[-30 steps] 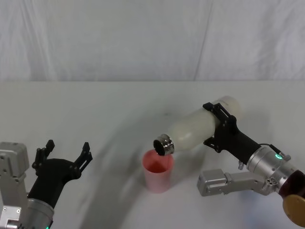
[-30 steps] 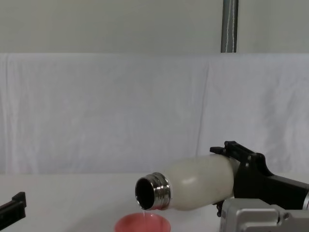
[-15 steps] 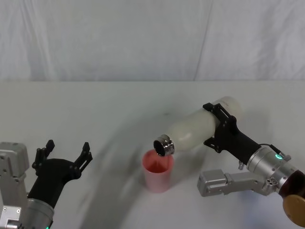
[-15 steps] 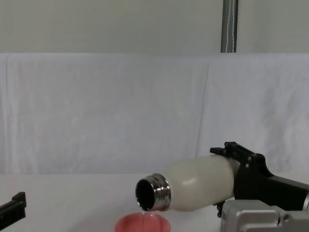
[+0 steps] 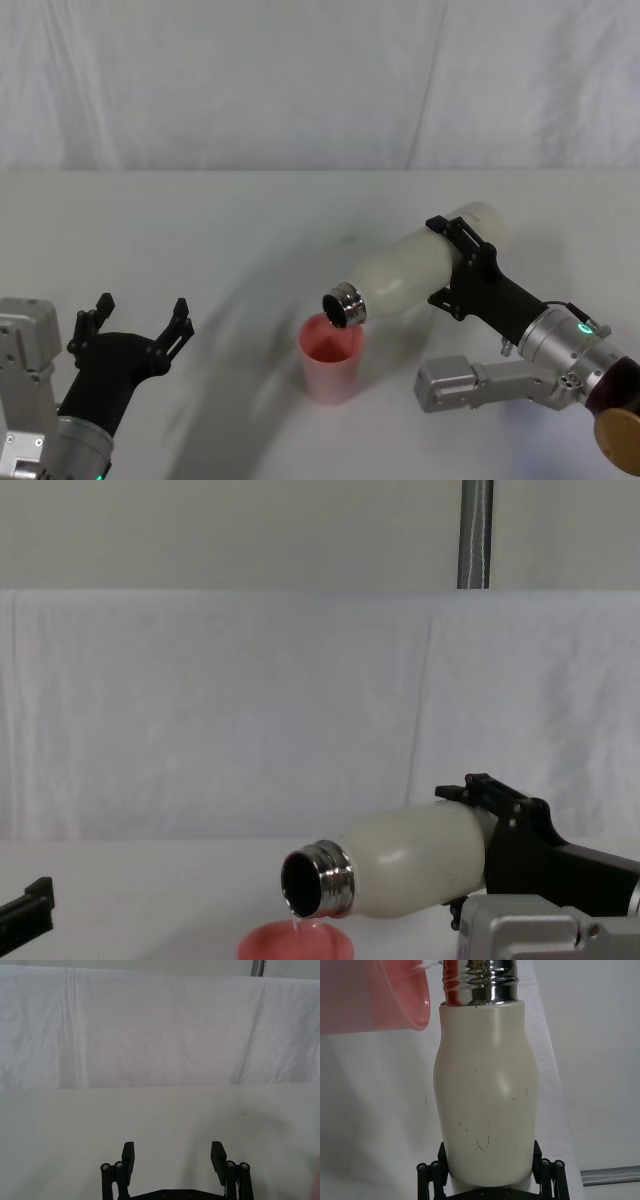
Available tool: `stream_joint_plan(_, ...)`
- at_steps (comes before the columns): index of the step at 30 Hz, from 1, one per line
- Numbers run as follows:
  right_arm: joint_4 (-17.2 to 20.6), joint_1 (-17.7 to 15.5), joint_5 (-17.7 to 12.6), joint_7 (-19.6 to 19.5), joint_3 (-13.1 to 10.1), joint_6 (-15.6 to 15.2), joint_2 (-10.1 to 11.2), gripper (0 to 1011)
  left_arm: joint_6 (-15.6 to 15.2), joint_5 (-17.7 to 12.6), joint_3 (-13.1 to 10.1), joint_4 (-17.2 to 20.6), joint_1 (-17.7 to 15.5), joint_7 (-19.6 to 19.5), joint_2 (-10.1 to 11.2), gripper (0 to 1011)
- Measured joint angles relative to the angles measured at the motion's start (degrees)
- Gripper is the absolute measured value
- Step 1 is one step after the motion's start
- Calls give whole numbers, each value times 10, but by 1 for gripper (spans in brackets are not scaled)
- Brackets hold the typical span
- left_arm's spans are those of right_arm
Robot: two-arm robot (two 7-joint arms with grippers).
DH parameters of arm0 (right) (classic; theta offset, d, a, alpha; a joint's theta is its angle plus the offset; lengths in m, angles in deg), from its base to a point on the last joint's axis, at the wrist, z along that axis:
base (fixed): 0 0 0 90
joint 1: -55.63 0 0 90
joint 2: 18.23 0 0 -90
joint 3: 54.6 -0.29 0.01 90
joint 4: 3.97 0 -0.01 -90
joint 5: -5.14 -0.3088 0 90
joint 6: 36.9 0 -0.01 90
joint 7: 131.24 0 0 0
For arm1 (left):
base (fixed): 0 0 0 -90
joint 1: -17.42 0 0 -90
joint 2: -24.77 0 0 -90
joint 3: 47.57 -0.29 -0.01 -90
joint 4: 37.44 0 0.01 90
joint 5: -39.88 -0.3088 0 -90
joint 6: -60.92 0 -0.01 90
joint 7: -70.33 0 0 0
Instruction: Grasp the thermos with one hand and pour water into the cup lid.
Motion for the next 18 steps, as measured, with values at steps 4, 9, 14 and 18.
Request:
stream_joint_plan(4,0,0,0,0,0,0,0,956,0,0,0,0,0,0,0,1001)
stream_joint_plan(9,0,0,0,0,0,0,0,956,0,0,0,0,0,0,0,1001)
stream_joint_plan(14,0,0,0,0,0,0,0,956,0,0,0,0,0,0,0,1001)
stream_joint_plan(18,0,0,0,0,0,0,0,956,0,0,0,0,0,0,0,1001)
